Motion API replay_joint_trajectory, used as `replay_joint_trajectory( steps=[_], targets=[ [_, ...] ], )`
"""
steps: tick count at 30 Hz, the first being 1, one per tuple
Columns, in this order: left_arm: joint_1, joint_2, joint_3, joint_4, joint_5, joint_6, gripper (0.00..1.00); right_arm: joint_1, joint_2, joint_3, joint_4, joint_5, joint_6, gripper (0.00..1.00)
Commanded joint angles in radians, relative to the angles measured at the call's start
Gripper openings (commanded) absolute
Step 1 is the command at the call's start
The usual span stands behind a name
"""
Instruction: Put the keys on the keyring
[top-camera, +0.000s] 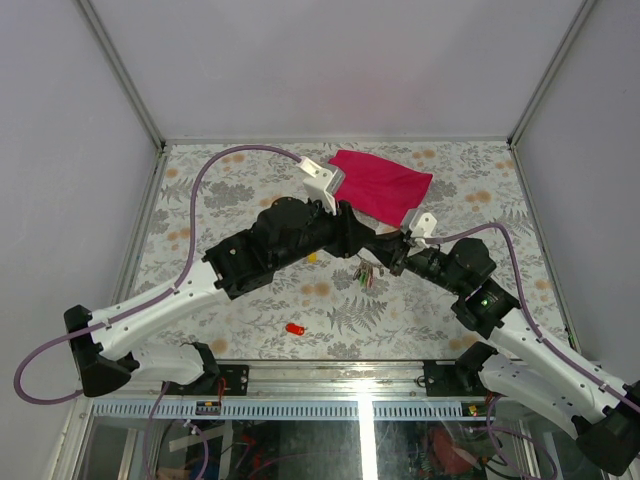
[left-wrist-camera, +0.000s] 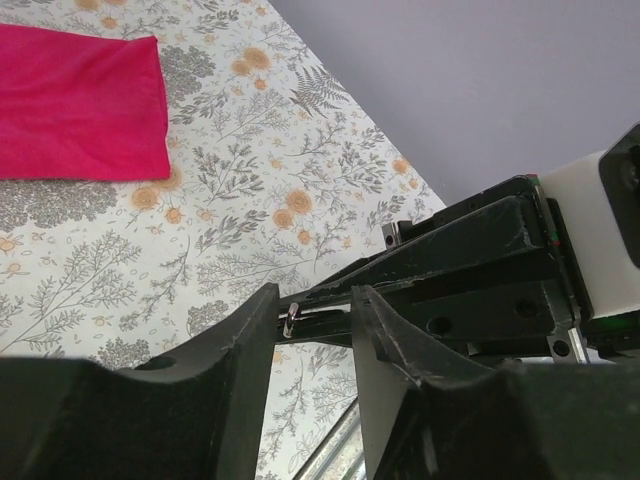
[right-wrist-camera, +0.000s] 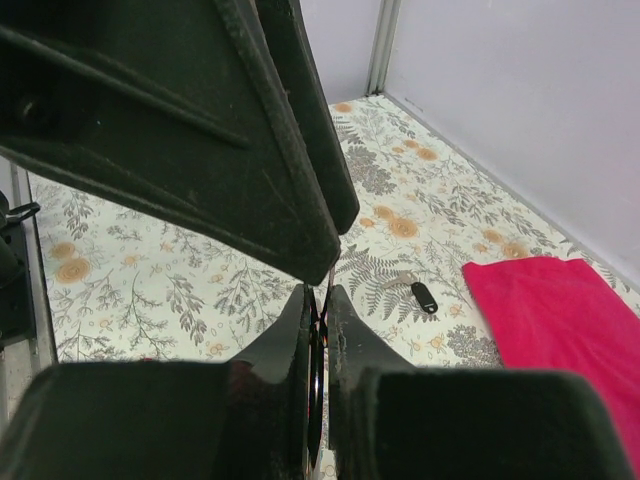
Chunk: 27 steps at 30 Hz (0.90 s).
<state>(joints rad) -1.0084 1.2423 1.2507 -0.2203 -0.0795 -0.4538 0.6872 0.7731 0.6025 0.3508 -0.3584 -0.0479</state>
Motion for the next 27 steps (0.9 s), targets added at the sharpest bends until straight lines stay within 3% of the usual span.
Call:
replay_joint_trajectory(
  steps=[1, 22, 27],
  targets=[
    [-0.005, -0.016, 0.035, 0.057, -0.032, -0.001, 0.33, 0.005, -0.03, 0.014, 0.053, 0.008, -0.022, 0.0],
    [-0.005, 0.006, 0.027, 0.028, -0.02, -0.005, 0.28, 0.005, -0.06, 0.013, 0.044, 0.053, -0.037, 0.0],
    [-0.004, 0.004, 0.051, -0.042, -0.058, 0.018, 0.35, 0.004, -0.054, 0.057, -0.089, 0.094, -0.038, 0.0]
  ],
)
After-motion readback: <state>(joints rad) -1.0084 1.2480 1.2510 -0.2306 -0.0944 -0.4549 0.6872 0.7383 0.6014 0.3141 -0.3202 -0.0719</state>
